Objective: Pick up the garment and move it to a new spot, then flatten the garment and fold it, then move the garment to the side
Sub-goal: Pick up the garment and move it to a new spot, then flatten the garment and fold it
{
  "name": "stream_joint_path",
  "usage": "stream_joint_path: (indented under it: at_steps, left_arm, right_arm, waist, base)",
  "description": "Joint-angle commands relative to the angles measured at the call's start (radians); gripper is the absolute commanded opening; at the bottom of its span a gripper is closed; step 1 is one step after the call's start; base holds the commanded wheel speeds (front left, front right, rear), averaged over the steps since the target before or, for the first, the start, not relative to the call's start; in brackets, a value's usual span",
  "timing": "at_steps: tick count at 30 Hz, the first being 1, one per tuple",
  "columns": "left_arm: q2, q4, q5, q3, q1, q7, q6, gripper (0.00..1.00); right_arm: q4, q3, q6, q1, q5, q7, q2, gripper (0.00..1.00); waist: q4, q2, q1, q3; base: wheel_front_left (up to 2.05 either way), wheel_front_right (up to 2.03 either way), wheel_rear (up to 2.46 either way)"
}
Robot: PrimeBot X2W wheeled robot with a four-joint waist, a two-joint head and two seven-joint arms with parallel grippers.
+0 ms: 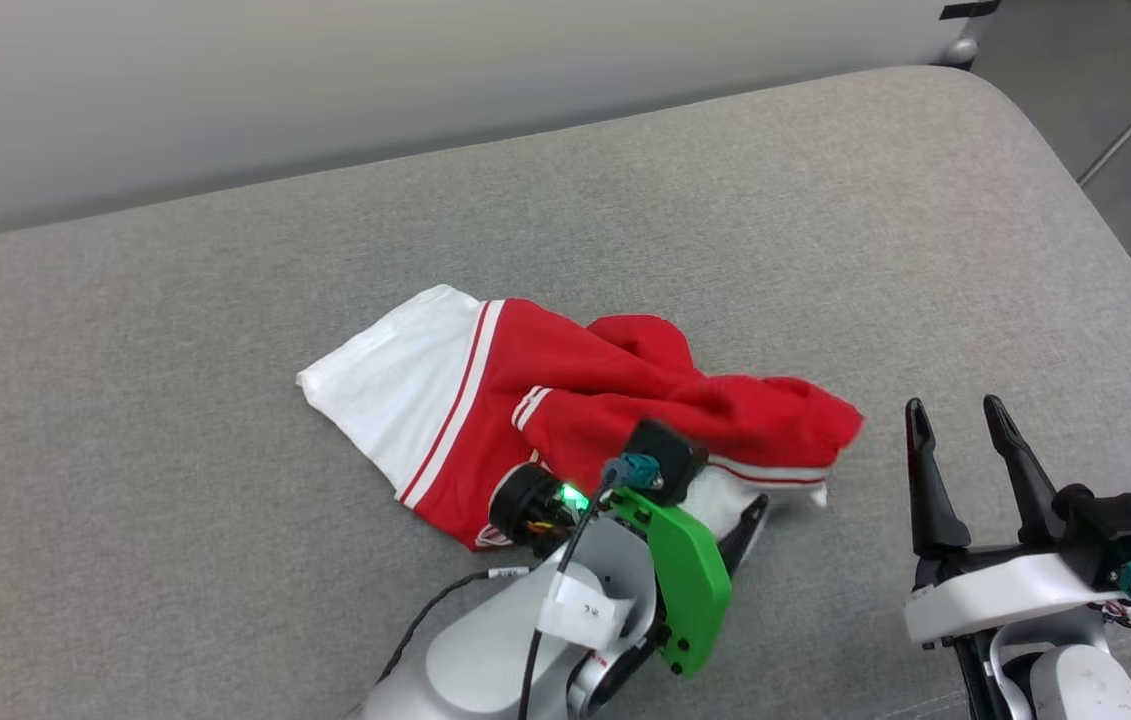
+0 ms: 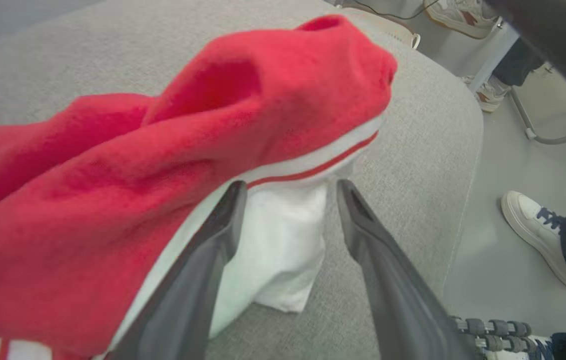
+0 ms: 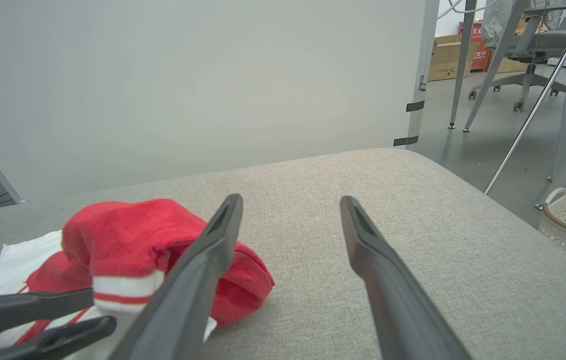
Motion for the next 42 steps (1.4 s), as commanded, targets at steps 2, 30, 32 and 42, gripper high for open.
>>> stream_joint_path:
  at_steps: [2,30,32,42]
  left_arm:
    - [-0.005,0.022,-0.026,-0.044,0.004,-0.018,-0.035,1.00]
    - [0.262,-0.353,0.151,0.490,0.323,-0.297,0.117,1.00]
    - [0.245,-0.385,0.186,0.538,0.388,-0.297,0.115,1.00]
    - [0.142,-0.438,0.335,0.677,0.551,-0.297,0.033,1.00]
  right_arm:
    - [0.019,-0.002,-0.001,-0.004,0.010,-0.009,0.001,1.00]
    - [0.027,-0.039,-0.001,0.098,-0.045,-0.009,0.001,1.00]
    - [0.026,-0.040,-0.001,0.106,-0.045,-0.009,0.001,1.00]
    - [0.036,-0.024,-0.001,0.129,-0.038,-0.007,0.001,1.00]
  waist:
    - [-0.005,-0.0001,0.0000,0.012]
    - [0.277,-0.0001,0.0000,-0.161]
    - [0.284,-0.0001,0.0000,-0.166]
    - [0.294,-0.0001,0.0000,-0.169]
  base:
    - [0.00,0.00,0.00]
    - [0.00,0.00,0.00]
    - [0.00,0.00,0.00]
    - [0.00,0.00,0.00]
